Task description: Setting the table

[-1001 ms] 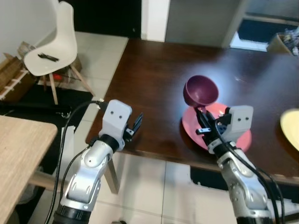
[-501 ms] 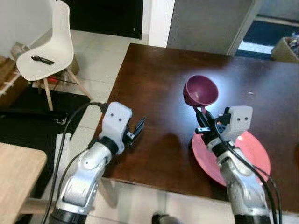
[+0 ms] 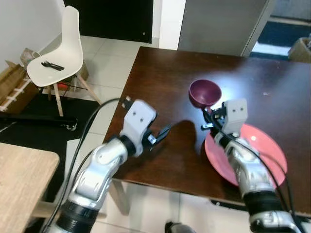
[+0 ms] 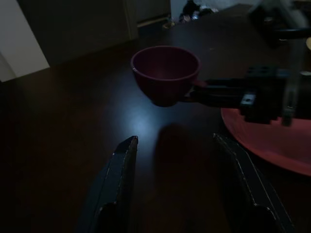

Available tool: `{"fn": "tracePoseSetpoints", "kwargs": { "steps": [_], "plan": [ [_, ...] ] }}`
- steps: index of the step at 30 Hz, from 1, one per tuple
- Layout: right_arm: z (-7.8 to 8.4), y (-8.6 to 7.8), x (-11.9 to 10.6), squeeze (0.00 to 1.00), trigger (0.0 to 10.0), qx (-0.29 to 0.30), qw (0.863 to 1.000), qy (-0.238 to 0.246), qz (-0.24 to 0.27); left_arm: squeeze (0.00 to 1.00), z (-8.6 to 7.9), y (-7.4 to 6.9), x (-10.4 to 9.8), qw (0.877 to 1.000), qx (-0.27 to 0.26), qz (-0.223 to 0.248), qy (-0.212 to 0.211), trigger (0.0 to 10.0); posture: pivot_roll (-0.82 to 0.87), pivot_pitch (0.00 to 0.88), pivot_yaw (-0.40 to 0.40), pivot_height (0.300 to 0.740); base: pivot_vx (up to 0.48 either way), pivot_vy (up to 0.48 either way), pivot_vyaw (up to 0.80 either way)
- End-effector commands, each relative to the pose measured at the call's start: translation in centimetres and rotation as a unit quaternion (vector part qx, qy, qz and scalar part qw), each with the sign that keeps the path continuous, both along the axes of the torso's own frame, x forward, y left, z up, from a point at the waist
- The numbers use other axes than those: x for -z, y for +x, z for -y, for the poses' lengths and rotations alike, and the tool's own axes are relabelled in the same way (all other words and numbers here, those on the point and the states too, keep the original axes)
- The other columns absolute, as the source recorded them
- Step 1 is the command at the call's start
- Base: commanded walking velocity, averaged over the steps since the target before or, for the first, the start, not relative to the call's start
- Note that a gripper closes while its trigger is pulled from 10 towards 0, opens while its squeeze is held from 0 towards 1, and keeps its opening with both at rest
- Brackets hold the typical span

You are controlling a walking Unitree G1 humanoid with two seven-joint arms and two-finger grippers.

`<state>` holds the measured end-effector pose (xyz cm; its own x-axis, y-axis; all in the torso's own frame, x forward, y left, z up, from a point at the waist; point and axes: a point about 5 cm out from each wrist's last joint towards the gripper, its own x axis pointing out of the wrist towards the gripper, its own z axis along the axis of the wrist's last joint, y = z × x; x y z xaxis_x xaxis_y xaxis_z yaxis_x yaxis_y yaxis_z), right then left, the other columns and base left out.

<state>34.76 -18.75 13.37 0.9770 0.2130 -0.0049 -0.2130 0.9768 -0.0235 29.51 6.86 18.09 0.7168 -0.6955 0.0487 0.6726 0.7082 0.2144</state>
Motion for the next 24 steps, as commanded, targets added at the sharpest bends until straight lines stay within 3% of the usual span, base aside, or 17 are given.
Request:
{"fn": "tracePoseSetpoints", "kwargs": {
  "steps": [1,9,16,17,19,20,24],
  "plan": [
    [0.3,0.4,-0.1,0.00,10.0,-0.002,1.000,-0.004,0.000,0.00,0.0,0.0,0.4,1.000,0.005,-0.010,0.014,10.0,-0.04,0.095,0.074,0.740,0.000,0.000,0.00],
    [1.0,2.2,-1.4,0.00,10.0,0.007,1.000,-0.008,0.005,0.00,-1.3,-0.9,-0.8,1.000,0.006,-0.001,0.020,10.0,0.00,0.114,0.094,0.740,0.000,0.000,0.00],
    [0.8,2.3,-1.3,0.00,10.0,0.000,1.000,-0.004,0.010,0.00,-1.3,-1.1,-0.5,1.000,0.009,-0.003,0.026,10.0,-0.02,0.104,0.096,0.740,0.000,0.000,0.00],
    [0.6,2.2,-1.1,0.05,10.0,-0.003,1.000,-0.007,0.010,0.00,-1.0,-1.0,-0.5,1.000,0.013,-0.005,0.026,10.0,-0.03,0.099,0.095,0.740,0.000,0.000,0.00],
    [0.5,2.2,-1.0,0.05,10.0,-0.004,1.000,-0.008,0.010,0.00,-1.0,-1.0,-0.5,1.000,0.014,-0.005,0.026,10.0,-0.03,0.099,0.095,0.740,0.000,0.000,0.00],
    [0.6,2.1,-0.8,1.00,10.0,-0.002,1.000,-0.010,0.009,0.00,-0.8,-1.0,-0.5,1.000,0.015,-0.006,0.026,10.0,-0.03,0.093,0.094,0.740,0.000,0.000,0.00],
    [1.0,1.9,-0.8,1.00,10.0,0.015,1.000,-0.014,0.019,0.00,-0.6,-0.9,-0.4,1.000,0.018,-0.007,0.025,10.0,-0.05,0.083,0.088,0.740,0.000,0.000,0.00]
  ]
}}
